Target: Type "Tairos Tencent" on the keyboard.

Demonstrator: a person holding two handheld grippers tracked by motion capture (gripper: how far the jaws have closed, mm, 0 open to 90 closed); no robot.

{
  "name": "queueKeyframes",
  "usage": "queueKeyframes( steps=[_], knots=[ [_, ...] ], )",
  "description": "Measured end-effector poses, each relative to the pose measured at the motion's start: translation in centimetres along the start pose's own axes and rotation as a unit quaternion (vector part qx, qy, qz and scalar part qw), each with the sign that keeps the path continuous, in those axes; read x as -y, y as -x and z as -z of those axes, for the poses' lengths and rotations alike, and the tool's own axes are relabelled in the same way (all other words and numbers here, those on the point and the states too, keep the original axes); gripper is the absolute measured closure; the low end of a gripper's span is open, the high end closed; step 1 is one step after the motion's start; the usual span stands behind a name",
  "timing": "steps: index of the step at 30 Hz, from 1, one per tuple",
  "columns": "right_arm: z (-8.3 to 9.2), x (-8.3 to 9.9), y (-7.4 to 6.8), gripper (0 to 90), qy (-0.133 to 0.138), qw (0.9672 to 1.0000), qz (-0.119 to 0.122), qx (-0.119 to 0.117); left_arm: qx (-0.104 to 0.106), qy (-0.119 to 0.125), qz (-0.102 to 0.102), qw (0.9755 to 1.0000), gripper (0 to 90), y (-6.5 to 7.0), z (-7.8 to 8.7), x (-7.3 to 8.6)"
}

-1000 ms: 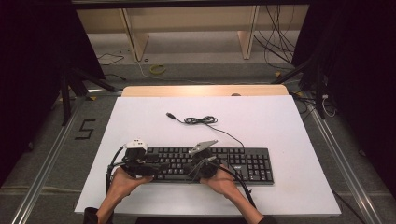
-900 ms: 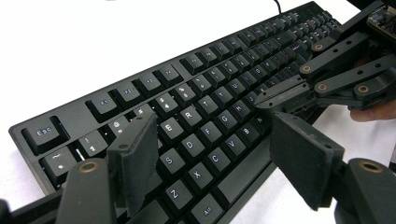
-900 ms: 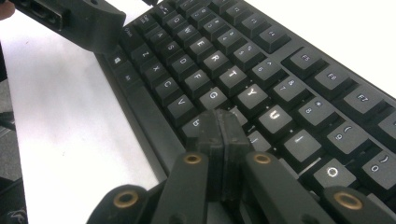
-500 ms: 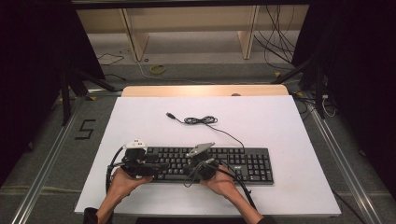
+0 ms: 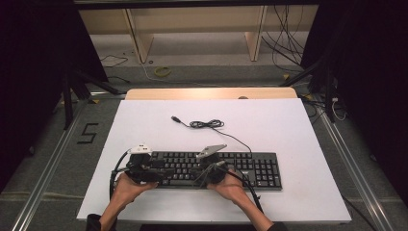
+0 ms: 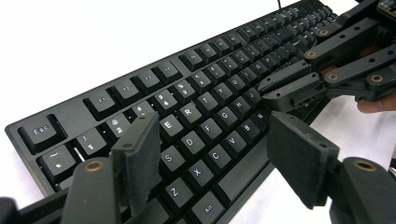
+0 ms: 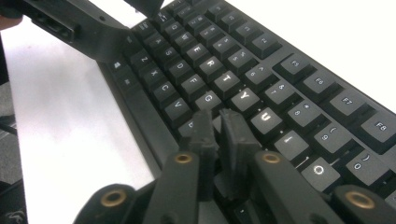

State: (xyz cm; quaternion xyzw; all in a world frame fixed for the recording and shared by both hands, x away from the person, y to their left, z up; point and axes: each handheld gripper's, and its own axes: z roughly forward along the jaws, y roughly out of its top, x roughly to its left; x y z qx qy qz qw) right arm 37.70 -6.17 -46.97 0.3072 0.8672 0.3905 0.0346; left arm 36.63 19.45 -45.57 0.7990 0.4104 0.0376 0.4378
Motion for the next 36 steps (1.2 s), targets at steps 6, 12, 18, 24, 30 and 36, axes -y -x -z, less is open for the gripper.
queueKeyframes(
  steps=[6,12,18,24,30,36],
  knots=[
    [0.9,-0.1,0.4,74.3,0.018,0.9998,-0.012,-0.006,0.009,-0.006,-0.001,0.9999,41.6,0.0,-0.1,0.1],
    [1.9,-0.1,0.8,65.6,0.036,0.9991,-0.019,-0.009,0.014,-0.021,-0.013,0.9996,50.3,0.4,-0.3,0.0],
    [2.4,-0.1,1.1,57.2,0.045,0.9984,-0.031,-0.011,0.014,-0.034,-0.023,0.9991,60.7,0.8,-0.4,-0.3],
    [2.7,-0.2,1.2,46.5,0.049,0.9981,-0.037,-0.011,0.015,-0.048,-0.032,0.9982,71.5,0.9,-0.9,-0.3],
    [3.1,-0.2,1.3,42.4,0.058,0.9975,-0.040,-0.008,0.013,-0.056,-0.043,0.9974,81.5,0.8,-1.5,-0.3],
    [3.5,-0.2,1.3,41.7,0.063,0.9971,-0.042,-0.009,0.012,-0.070,-0.050,0.9963,88.5,0.9,-2.2,-0.4]
  ],
)
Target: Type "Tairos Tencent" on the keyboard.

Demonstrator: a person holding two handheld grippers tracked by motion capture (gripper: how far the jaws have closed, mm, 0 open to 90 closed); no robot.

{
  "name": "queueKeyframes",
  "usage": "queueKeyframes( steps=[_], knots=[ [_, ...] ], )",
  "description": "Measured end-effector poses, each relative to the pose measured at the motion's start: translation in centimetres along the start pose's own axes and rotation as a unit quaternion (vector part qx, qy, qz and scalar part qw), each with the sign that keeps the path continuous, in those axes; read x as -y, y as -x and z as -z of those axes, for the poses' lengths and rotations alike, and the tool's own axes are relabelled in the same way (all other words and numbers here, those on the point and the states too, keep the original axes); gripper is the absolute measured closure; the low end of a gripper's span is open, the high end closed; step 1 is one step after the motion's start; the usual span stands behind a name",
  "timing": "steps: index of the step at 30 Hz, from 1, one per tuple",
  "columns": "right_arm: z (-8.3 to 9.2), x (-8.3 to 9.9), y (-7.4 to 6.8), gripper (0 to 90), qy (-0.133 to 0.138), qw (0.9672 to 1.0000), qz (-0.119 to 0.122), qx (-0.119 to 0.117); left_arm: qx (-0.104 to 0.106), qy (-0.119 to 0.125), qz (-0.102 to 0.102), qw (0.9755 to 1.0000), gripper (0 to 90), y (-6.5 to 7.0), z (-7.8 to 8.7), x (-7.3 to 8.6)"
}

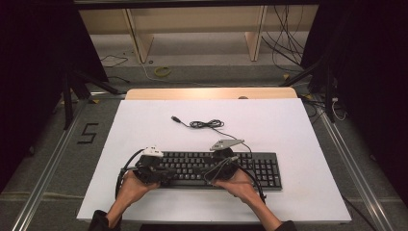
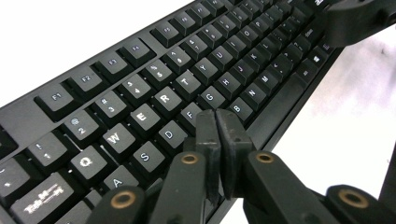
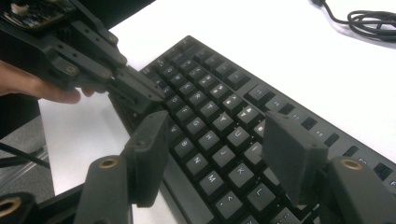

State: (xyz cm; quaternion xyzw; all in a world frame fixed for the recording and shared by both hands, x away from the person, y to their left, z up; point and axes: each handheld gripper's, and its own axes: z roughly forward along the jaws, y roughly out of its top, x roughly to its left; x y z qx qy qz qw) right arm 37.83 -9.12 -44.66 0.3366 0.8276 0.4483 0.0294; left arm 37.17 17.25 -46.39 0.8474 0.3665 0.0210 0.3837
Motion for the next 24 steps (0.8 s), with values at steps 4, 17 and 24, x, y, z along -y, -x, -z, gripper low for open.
queueKeyframes(
  steps=[4,17,24],
  knots=[
    [0.1,0.0,0.0,40.4,0.001,1.0000,-0.002,0.000,-0.003,-0.005,0.000,1.0000,88.9,0.1,-0.3,-0.1],
    [0.8,0.0,0.0,38.4,0.022,0.9997,-0.010,0.003,-0.005,-0.021,-0.004,0.9998,89.0,0.1,-0.9,-0.1],
    [0.9,0.0,0.0,38.5,0.021,0.9997,-0.010,0.001,-0.005,-0.025,-0.002,0.9997,89.0,0.1,-1.2,0.0]
  ],
)
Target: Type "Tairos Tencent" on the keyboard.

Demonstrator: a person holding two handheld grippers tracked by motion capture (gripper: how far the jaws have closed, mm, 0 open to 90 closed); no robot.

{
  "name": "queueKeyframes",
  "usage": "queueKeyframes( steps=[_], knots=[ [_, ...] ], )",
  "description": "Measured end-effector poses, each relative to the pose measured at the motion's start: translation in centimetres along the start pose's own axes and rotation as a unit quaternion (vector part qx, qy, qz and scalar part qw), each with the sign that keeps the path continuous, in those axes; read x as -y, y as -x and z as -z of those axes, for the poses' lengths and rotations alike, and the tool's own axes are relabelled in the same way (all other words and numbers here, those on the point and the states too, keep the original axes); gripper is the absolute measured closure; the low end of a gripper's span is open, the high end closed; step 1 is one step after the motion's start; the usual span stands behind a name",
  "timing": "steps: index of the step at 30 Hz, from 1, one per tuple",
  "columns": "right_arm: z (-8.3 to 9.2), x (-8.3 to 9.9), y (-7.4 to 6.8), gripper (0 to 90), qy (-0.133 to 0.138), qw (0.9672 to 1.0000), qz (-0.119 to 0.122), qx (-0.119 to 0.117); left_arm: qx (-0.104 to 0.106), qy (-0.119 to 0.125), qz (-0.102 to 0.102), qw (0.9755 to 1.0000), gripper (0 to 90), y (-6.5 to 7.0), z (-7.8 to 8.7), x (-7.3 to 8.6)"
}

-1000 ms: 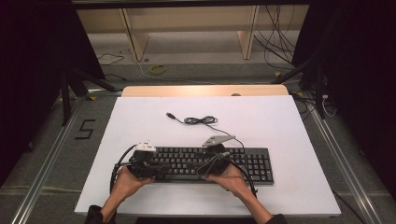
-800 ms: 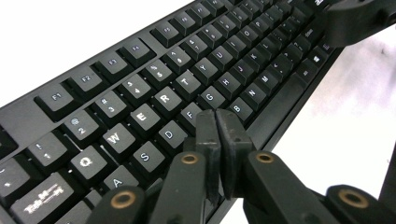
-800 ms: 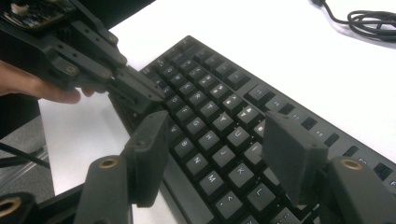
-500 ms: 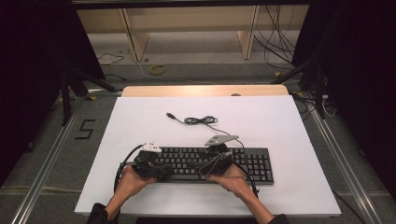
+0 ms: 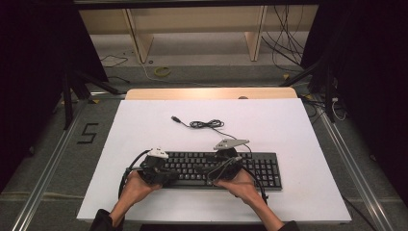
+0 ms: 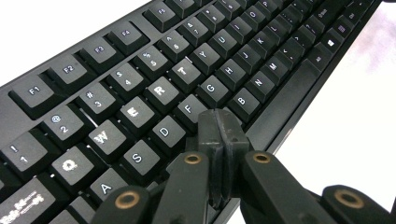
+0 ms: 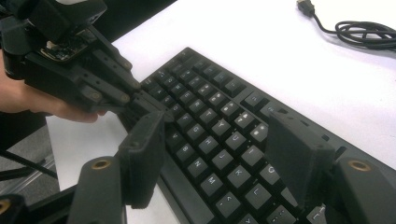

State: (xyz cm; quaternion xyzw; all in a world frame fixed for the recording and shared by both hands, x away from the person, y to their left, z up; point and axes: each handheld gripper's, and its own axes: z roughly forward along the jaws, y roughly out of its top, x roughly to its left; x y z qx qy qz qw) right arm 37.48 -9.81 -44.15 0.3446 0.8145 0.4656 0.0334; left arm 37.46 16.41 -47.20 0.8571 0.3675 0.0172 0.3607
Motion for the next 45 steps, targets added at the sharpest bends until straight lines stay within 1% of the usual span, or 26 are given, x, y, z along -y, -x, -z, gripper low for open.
queueKeyframes(
  steps=[2,3,5,8,10,13,16,19,24,27,30,34,39,41,45],
  knots=[
    [0.0,0.0,0.0,38.6,0.000,1.0000,0.000,0.000,-0.004,-0.007,-0.003,1.0000,89.1,0.0,-0.2,0.1],
    [0.0,0.0,0.0,38.6,-0.001,1.0000,0.000,-0.001,-0.001,-0.004,0.001,1.0000,89.2,0.0,-0.2,0.2],
    [0.0,0.0,0.0,38.7,0.000,1.0000,0.000,0.000,-0.003,-0.005,-0.002,1.0000,89.3,0.1,-0.2,0.1],
    [0.1,0.0,0.0,38.7,0.001,1.0000,-0.001,0.001,-0.002,-0.005,-0.002,1.0000,89.2,0.0,-0.2,0.2],
    [0.2,0.0,0.0,38.8,0.001,1.0000,0.000,0.001,-0.005,-0.003,-0.003,1.0000,89.1,0.1,-0.1,0.1],
    [0.2,-0.1,0.0,38.8,0.002,1.0000,-0.002,0.000,0.000,0.012,-0.001,0.9999,88.8,0.1,0.3,-0.1],
    [0.3,-0.1,0.1,38.7,0.001,1.0000,-0.003,-0.001,0.004,0.029,0.007,0.9995,86.0,-0.1,0.9,-0.3],
    [0.2,-0.1,0.0,38.6,0.001,1.0000,-0.003,-0.003,0.008,0.039,0.013,0.9991,82.7,-0.2,1.3,-0.4],
    [0.2,-0.1,0.0,38.4,0.001,1.0000,-0.001,-0.004,0.013,0.043,0.015,0.9989,72.2,-0.3,1.6,-0.5],
    [0.2,-0.1,0.0,38.2,0.001,1.0000,-0.001,-0.004,0.013,0.048,0.022,0.9985,63.3,-0.5,1.8,-0.7],
    [0.2,-0.1,0.0,38.1,0.001,1.0000,-0.001,-0.004,0.010,0.060,0.027,0.9978,53.7,-0.6,2.0,-0.8],
    [0.3,-0.1,0.0,38.1,0.002,1.0000,-0.002,-0.005,0.005,0.074,0.036,0.9966,43.5,-0.9,2.3,-0.9],
    [0.2,-0.1,0.0,38.0,0.002,1.0000,-0.002,-0.006,0.000,0.086,0.039,0.9956,36.8,-1.1,2.6,-1.1],
    [0.2,-0.1,0.0,37.9,0.002,1.0000,-0.001,-0.006,-0.002,0.089,0.037,0.9954,34.4,-1.2,2.6,-1.1],
    [0.3,-0.1,0.0,37.9,0.004,1.0000,0.000,-0.007,-0.006,0.096,0.043,0.9944,32.1,-1.4,2.7,-1.3]
  ],
)
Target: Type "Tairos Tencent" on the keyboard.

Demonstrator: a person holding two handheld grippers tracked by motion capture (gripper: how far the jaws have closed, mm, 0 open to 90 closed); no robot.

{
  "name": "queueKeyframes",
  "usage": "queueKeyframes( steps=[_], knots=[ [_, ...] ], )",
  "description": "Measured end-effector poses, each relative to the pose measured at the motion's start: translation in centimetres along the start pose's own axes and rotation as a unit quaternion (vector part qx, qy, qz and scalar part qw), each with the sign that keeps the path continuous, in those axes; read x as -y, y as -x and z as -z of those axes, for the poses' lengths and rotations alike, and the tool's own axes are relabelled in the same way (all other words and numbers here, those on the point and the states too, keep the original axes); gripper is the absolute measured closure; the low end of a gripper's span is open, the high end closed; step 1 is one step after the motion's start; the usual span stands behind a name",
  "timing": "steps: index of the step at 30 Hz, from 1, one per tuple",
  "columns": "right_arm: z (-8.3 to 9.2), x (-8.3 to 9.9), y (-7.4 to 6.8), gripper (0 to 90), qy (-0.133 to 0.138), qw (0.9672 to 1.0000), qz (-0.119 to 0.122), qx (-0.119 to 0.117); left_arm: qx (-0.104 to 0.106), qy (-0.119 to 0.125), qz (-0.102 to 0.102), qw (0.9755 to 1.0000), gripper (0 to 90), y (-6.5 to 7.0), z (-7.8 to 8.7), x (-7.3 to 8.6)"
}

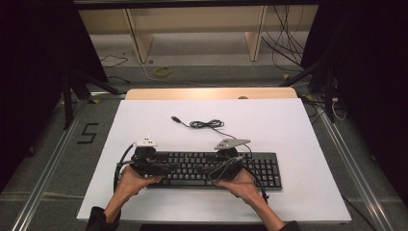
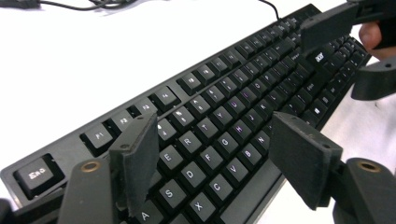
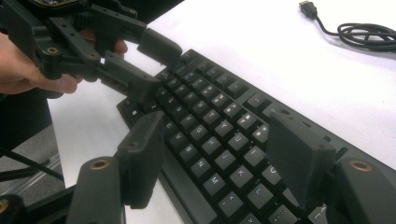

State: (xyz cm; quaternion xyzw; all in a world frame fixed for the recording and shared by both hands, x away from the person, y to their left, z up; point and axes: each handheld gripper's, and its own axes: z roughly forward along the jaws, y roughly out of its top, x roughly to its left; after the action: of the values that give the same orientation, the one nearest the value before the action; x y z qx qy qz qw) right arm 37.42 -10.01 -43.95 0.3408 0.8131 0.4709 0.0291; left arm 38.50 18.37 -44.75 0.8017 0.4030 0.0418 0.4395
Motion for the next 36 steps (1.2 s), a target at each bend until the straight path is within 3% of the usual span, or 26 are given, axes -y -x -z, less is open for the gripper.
queueKeyframes(
  steps=[14,23,30,36],
  knots=[
    [-0.1,0.3,0.0,36.3,-0.001,1.0000,0.001,-0.004,-0.010,0.003,0.013,0.9999,28.7,-0.8,0.0,-0.5],
    [-0.3,0.4,-0.2,36.3,-0.002,1.0000,0.005,-0.008,-0.015,-0.006,0.022,0.9996,31.2,-1.4,-0.4,-0.6],
    [-0.3,0.5,-0.2,36.4,-0.002,0.9999,0.006,-0.011,-0.019,-0.030,0.028,0.9990,48.4,-1.7,-1.1,-0.4],
    [-0.4,0.6,-0.3,36.5,-0.004,0.9999,0.006,-0.010,-0.023,-0.047,0.016,0.9985,66.9,-1.6,-1.5,-0.4]
  ],
)
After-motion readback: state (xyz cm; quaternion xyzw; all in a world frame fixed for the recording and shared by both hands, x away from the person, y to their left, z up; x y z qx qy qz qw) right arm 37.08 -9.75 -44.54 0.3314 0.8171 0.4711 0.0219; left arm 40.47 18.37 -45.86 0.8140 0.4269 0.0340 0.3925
